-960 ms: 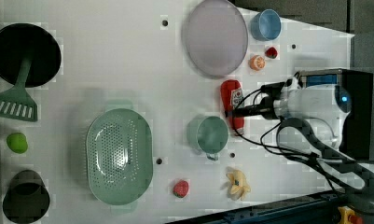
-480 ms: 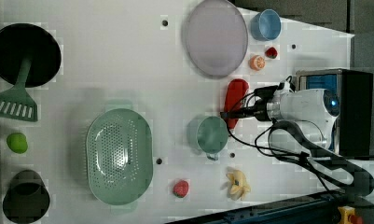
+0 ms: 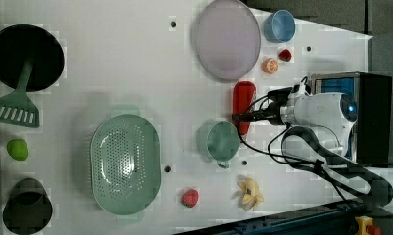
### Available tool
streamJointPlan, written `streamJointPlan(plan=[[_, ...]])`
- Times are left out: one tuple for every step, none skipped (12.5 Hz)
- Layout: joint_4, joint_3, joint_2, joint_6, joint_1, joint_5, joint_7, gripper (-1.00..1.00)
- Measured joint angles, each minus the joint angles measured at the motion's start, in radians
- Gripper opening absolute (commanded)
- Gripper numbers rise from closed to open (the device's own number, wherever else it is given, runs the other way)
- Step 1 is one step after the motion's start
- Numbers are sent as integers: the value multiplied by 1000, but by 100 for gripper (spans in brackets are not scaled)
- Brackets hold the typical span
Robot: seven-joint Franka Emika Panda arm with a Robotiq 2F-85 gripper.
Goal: Pick Ketchup from the table and place it in strainer.
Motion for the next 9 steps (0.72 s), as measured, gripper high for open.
streamJointPlan(plan=[[0,-1,-2,2,3,0,0,23],[2,1,-5,4,2,0,0,23],[2,1,-8,1,3,4,0,23],[-2,-1,-19,-8,5,8,-2,23],[-10,-3,-39,-35,7,1,-1,23],[-16,-3,-72,-103,7,-4,2,23],[-16,3,-112,-172,3,-4,7,23],[-18,10,-162,-232,3,-4,10,23],[-16,17,-223,-284,3,-1,10,23]])
